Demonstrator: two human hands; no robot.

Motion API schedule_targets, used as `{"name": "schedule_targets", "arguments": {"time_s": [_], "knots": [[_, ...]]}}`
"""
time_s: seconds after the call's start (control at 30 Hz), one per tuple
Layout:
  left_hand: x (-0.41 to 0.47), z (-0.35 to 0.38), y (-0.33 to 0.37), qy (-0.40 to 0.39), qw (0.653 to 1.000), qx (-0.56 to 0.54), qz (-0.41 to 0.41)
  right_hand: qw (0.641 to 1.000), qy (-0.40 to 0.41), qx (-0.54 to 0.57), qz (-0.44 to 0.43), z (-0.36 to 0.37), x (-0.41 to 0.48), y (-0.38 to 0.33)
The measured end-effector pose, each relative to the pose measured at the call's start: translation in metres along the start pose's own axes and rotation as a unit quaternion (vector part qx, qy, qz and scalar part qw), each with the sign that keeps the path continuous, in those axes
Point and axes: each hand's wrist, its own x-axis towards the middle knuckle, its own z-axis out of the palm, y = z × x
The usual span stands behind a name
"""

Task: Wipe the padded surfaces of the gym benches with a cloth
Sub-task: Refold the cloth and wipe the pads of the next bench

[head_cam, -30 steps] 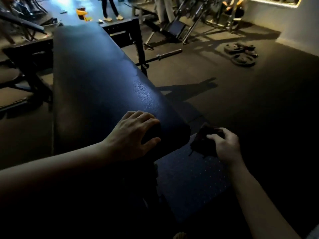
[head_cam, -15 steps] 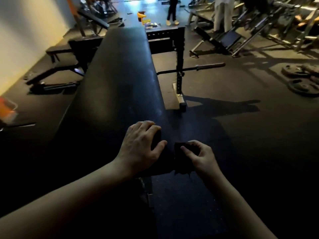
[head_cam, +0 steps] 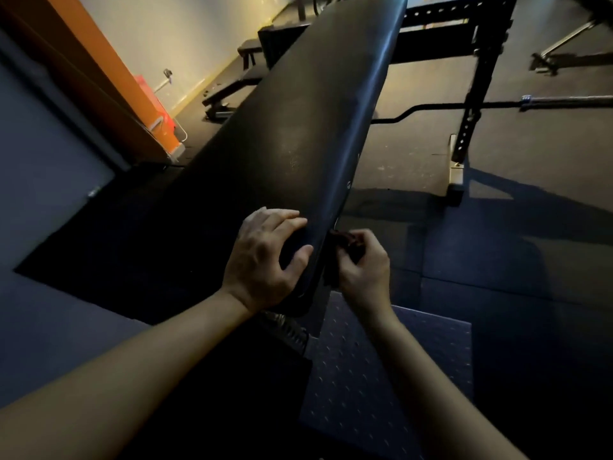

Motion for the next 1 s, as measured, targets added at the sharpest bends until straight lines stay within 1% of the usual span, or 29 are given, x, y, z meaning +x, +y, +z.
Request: {"name": "schedule_targets", "arguments": {"time_s": [0.1, 0.17, 0.23, 0.33, 0.4, 0.43, 0.5, 0.57, 0.6, 0.67, 0.73, 0.77, 0.87, 0.9, 0.93, 1.0], "knots": [[0.000, 0.001, -0.002, 0.002, 1.000, 0.008, 0.009, 0.999, 0.042, -0.021, 0.014, 0.000, 0.065, 0.000], [0.002, 0.002, -0.002, -0.006, 1.000, 0.013, 0.006, 0.999, 0.036, -0.006, 0.030, 0.000, 0.083, 0.001], [0.002, 0.002, -0.001, -0.014, 1.000, 0.019, 0.005, 0.999, -0.009, 0.007, 0.034, -0.002, 0.068, 0.002], [0.002, 0.004, -0.001, -0.016, 1.000, 0.023, 0.007, 0.995, -0.090, 0.024, 0.018, -0.012, 0.007, 0.004], [0.002, 0.003, -0.001, -0.017, 1.000, 0.023, 0.008, 0.991, -0.127, 0.028, 0.003, -0.016, -0.024, 0.002], [0.003, 0.003, -0.001, -0.017, 0.999, 0.025, 0.008, 0.992, -0.127, 0.020, -0.007, -0.015, -0.024, 0.002], [0.004, 0.003, 0.000, -0.022, 0.999, 0.030, 0.006, 0.997, -0.074, -0.005, -0.021, -0.009, 0.004, 0.004], [0.003, 0.002, 0.001, -0.026, 0.999, 0.033, 0.003, 0.999, -0.016, -0.030, 0.001, -0.001, 0.052, 0.007], [0.002, 0.002, 0.001, -0.027, 0.999, 0.035, 0.001, 0.999, -0.006, -0.046, 0.018, 0.000, 0.076, 0.008], [0.002, 0.000, 0.001, -0.031, 0.999, 0.037, -0.001, 0.997, -0.005, -0.062, 0.038, 0.001, 0.097, 0.011], [0.002, 0.000, 0.001, -0.031, 0.999, 0.041, -0.003, 0.998, -0.010, -0.061, 0.021, 0.000, 0.077, 0.009], [0.002, 0.001, 0.001, -0.028, 0.999, 0.043, -0.003, 0.998, -0.025, -0.053, 0.008, -0.002, 0.056, 0.007], [0.001, 0.003, 0.001, -0.023, 0.999, 0.048, 0.004, 0.991, -0.130, -0.022, -0.024, -0.013, -0.013, 0.006], [0.001, 0.003, 0.001, -0.023, 0.998, 0.050, 0.006, 0.989, -0.144, -0.025, -0.035, -0.015, -0.021, 0.006], [0.001, 0.004, 0.001, -0.022, 0.998, 0.052, 0.007, 0.989, -0.139, -0.033, -0.047, -0.014, -0.016, 0.006], [0.001, 0.003, 0.001, -0.022, 0.998, 0.052, 0.007, 0.992, -0.092, -0.058, -0.063, -0.008, 0.021, 0.007]]}}
